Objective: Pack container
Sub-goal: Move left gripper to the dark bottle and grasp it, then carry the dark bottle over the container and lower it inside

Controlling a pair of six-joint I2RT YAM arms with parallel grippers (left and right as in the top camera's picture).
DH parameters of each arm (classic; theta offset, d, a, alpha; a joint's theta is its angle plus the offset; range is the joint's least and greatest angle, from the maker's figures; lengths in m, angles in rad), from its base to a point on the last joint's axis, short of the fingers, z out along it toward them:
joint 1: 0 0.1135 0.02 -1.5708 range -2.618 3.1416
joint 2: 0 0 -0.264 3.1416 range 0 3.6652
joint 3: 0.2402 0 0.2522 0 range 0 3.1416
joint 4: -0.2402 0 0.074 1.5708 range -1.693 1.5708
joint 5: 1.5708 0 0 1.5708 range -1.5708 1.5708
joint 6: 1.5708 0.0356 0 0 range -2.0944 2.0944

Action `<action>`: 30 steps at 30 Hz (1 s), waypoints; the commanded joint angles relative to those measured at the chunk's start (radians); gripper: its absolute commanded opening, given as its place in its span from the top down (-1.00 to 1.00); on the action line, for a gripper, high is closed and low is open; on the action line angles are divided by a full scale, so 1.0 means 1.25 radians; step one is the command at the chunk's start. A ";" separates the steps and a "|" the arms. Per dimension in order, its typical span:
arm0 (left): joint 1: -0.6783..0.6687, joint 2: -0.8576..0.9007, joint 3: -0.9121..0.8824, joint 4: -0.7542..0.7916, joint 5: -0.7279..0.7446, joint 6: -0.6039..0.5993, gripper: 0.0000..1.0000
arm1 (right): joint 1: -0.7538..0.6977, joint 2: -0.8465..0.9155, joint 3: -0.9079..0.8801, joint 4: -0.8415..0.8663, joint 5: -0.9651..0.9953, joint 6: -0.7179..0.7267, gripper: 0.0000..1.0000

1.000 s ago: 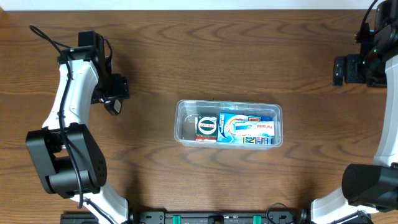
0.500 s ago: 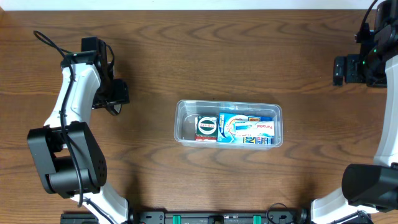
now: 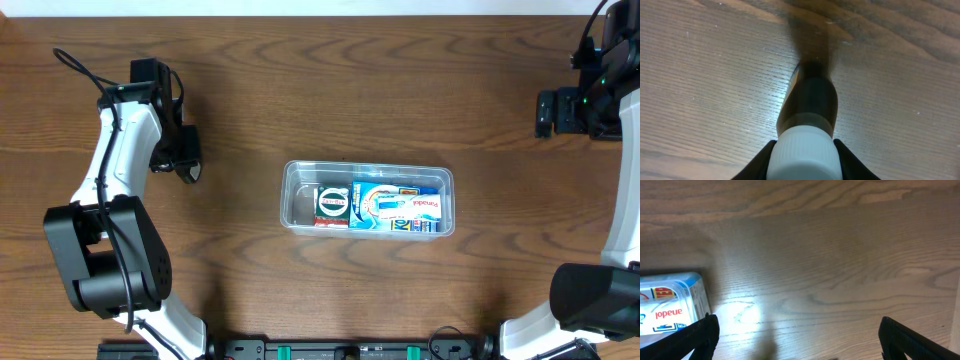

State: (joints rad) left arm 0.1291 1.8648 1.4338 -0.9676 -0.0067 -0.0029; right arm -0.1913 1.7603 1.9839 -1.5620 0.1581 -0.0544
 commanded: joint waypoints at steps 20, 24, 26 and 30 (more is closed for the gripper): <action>-0.002 -0.042 0.081 -0.092 0.116 -0.008 0.47 | -0.004 -0.012 0.009 -0.001 0.008 0.010 -0.98; -0.020 -0.085 0.096 -0.121 0.188 -0.009 0.46 | -0.004 -0.012 0.009 -0.001 0.008 0.010 -0.98; -0.039 -0.114 0.097 -0.127 0.224 -0.029 0.46 | -0.004 -0.012 0.009 -0.001 0.008 0.010 -0.99; -0.092 -0.183 0.097 -0.135 0.276 -0.063 0.46 | -0.004 -0.012 0.009 -0.001 0.008 0.010 -0.98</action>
State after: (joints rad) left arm 0.0589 1.7153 1.5192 -1.1282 0.2405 -0.0353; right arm -0.1913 1.7603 1.9839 -1.5620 0.1581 -0.0544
